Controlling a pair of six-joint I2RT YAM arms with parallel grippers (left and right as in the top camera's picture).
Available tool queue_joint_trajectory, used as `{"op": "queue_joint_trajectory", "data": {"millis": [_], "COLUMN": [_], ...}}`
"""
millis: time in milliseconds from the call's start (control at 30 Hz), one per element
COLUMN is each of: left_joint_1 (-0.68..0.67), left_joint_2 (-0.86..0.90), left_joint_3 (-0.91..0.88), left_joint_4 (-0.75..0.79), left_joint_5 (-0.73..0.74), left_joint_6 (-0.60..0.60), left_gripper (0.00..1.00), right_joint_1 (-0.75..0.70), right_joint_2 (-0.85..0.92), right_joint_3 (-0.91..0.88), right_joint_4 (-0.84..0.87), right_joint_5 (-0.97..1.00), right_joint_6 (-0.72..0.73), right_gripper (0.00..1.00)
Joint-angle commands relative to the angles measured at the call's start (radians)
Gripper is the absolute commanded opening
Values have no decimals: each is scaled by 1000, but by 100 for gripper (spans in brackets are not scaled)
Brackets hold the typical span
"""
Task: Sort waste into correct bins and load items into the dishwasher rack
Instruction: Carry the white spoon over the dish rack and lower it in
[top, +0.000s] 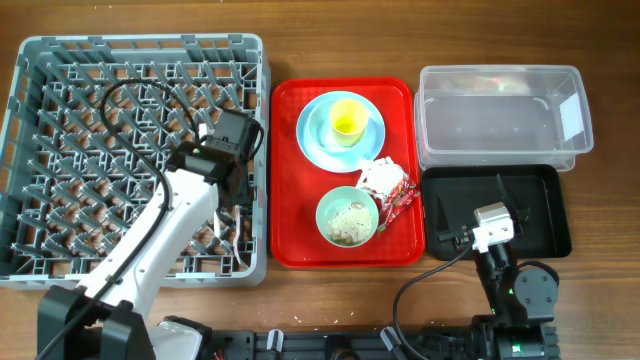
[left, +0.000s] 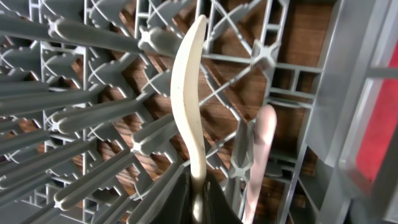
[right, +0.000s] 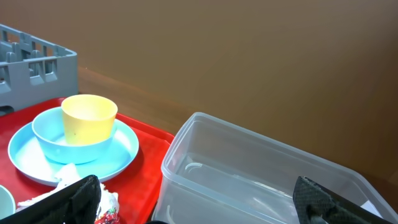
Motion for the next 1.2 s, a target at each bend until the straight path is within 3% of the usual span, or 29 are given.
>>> {"op": "queue_joint_trajectory", "data": {"millis": [0, 300, 667, 800, 867, 900, 933, 1167], "left_joint_1": [4, 4, 5, 8, 17, 29, 37, 101], "left_joint_2": [8, 8, -97, -124, -110, -95, -83, 9], "left_joint_3": [-10, -11, 103, 103, 103, 103, 101, 101], "left_joint_4": [6, -5, -15, 3, 14, 9, 2, 58], "left_joint_5": [10, 10, 13, 2, 2, 11, 17, 44], "left_joint_6": [8, 8, -61, -101, -121, -135, -135, -135], "left_gripper": [4, 26, 30, 41, 33, 18, 11, 11], "right_joint_1": [-5, -5, -5, -5, -5, -5, -5, -5], "right_joint_2": [-5, -5, -5, -5, -5, -5, -5, -5], "right_joint_3": [-1, -1, -1, -1, -1, -1, -1, -1], "right_joint_4": [6, 6, 6, 6, 6, 6, 6, 6], "right_joint_5": [6, 5, 6, 6, 6, 6, 6, 6], "right_joint_6": [-10, -10, -10, -10, -10, -10, -10, -10], "right_gripper": [100, 100, 100, 100, 100, 100, 100, 100]}}
